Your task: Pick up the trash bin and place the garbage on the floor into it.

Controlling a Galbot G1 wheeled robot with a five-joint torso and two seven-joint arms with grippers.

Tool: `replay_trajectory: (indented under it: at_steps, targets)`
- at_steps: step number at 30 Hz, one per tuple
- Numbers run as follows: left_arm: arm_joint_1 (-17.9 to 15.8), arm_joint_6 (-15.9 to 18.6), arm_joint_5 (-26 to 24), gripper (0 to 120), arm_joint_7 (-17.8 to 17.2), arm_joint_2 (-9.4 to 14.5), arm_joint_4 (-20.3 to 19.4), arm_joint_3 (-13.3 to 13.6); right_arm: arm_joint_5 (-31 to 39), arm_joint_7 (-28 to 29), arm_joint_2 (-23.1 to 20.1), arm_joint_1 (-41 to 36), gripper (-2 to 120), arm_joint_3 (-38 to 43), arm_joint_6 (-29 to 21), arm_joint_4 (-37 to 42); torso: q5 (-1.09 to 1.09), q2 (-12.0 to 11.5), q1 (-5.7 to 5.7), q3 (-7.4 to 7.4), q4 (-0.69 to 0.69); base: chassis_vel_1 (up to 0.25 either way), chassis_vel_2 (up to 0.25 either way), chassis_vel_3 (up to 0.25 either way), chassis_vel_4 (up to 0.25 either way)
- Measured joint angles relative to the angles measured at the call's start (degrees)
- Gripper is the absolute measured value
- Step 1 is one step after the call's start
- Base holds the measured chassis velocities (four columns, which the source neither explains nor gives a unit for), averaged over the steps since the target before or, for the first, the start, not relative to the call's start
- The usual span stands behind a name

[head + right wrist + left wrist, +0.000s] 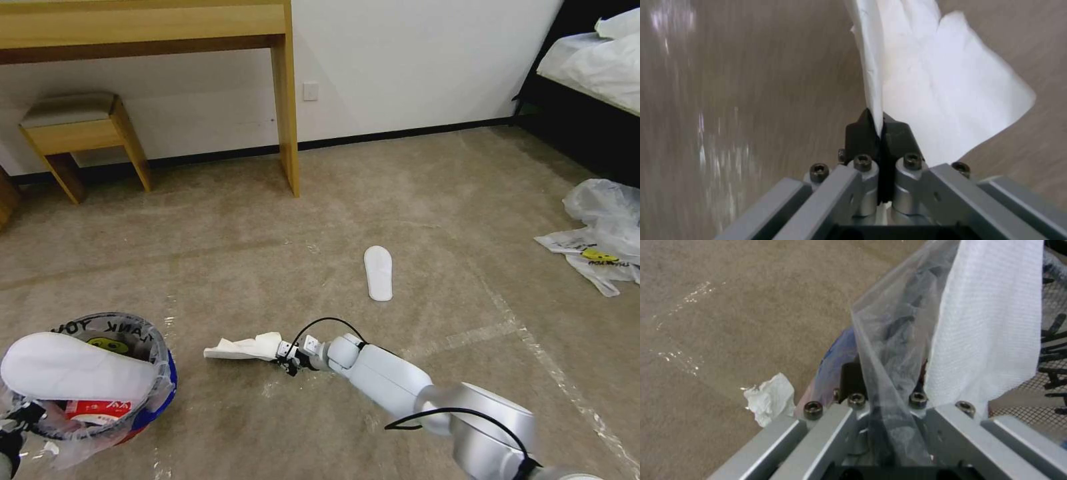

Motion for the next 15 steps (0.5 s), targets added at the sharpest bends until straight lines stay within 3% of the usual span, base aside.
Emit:
replay_trajectory:
  at_steps: [6, 15]
  targets:
    - [-0.3, 0.2, -0.2, 1, -0.1, 0.7, 0.2, 0.8, 5.3, 4.7, -4.2, 1.7, 0, 5.7, -1.6, 12.9, 0.01, 0.0, 0.00, 0.00, 0.02, 0.000, 0.000, 0.000, 0.000]
    - [-0.6, 0.5, -0.8, 1, -0.4, 1.7, 0.2, 1.7, 8.1, 6.9, -7.6, 4.1, 0, 12.1, -0.6, 23.6, 0.01, 0.0, 0.00, 0.00, 0.02, 0.000, 0.000, 0.000, 0.000]
